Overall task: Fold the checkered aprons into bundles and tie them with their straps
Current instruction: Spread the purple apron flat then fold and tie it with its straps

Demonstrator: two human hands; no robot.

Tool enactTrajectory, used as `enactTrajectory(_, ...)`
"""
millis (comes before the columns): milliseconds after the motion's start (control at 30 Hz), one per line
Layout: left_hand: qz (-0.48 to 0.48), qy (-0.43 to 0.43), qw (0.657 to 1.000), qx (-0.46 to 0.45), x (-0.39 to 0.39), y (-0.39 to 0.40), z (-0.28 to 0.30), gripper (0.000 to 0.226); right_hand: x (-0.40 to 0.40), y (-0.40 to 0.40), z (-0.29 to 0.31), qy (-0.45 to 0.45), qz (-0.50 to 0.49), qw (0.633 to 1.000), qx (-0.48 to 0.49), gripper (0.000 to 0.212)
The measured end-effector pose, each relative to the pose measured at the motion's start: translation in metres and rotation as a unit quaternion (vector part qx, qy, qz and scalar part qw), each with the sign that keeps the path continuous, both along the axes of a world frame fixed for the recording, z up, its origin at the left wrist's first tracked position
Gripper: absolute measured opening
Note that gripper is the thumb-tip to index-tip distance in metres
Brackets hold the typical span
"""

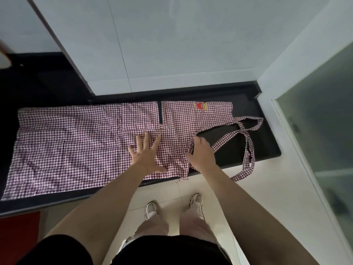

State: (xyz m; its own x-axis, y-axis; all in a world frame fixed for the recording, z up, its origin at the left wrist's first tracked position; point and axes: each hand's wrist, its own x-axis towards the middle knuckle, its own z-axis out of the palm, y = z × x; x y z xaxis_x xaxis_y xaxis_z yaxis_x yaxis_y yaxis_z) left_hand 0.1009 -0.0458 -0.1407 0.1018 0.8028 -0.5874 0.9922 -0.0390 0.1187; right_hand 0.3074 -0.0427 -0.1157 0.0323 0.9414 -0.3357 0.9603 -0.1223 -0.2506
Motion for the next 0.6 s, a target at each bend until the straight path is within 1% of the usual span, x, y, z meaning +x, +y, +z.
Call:
enactTrajectory(67, 0.004, -0.005, 1.000, 0.020, -0.002, -0.005, -0.005, 0.140, 0.004, -0.001, -0.010, -0.021, 0.093, 0.995, 0.022, 0.066)
enactTrajectory(100, 0.008, -0.005, 1.000, 0.022, -0.004, -0.006, -0.008, 0.140, 0.007, 0.000, -0.017, -0.046, 0.145, 0.988, 0.015, 0.070)
enactTrajectory(133, 0.008, -0.002, 1.000, 0.017, -0.004, -0.006, -0.008, 0.141, 0.011, 0.001, -0.022, -0.068, 0.176, 0.982, -0.004, 0.073)
enactTrajectory(167, 0.006, 0.005, 1.000, 0.006, -0.005, -0.006, -0.008, 0.142, 0.015, 0.004, -0.026, -0.088, 0.183, 0.979, -0.032, 0.078)
enactTrajectory(233, 0.002, 0.017, 1.000, -0.017, -0.004, -0.004, -0.006, 0.144, 0.026, 0.014, -0.028, -0.113, 0.136, 0.982, -0.069, 0.083)
enactTrajectory(267, 0.004, 0.021, 0.999, -0.027, -0.003, -0.003, -0.004, 0.144, 0.031, 0.022, -0.026, -0.130, 0.104, 0.983, -0.072, 0.080)
enactTrajectory(333, 0.020, 0.018, 0.999, -0.027, 0.002, 0.000, 0.002, 0.135, 0.035, 0.034, -0.012, -0.185, 0.052, 0.980, -0.048, 0.061)
enactTrajectory(367, 0.043, 0.008, 0.999, -0.006, 0.004, 0.003, 0.005, 0.122, 0.035, 0.040, -0.006, -0.201, 0.036, 0.979, -0.018, 0.052)
enactTrajectory(400, 0.078, -0.007, 0.996, 0.033, 0.006, 0.006, 0.008, 0.103, 0.034, 0.044, -0.002, -0.197, 0.031, 0.980, 0.022, 0.046)
enactTrajectory(433, 0.115, -0.024, 0.990, 0.083, 0.009, 0.013, 0.010, 0.083, 0.031, 0.048, 0.000, -0.174, 0.043, 0.982, 0.063, 0.045)
enactTrajectory(467, 0.139, -0.036, 0.981, 0.130, 0.012, 0.018, 0.010, 0.066, 0.024, 0.048, 0.000, -0.143, 0.063, 0.983, 0.092, 0.047)
enactTrajectory(500, 0.144, -0.045, 0.974, 0.169, 0.016, 0.024, 0.009, 0.056, 0.016, 0.050, -0.004, -0.111, 0.087, 0.983, 0.118, 0.050)
enactTrajectory(533, 0.137, -0.054, 0.970, 0.195, 0.022, 0.032, 0.005, 0.051, 0.008, 0.052, -0.010, -0.080, 0.112, 0.981, 0.139, 0.051)
enactTrajectory(600, 0.099, -0.067, 0.969, 0.216, 0.036, 0.047, 0.000, 0.053, -0.011, 0.057, -0.023, -0.028, 0.144, 0.977, 0.156, 0.050)
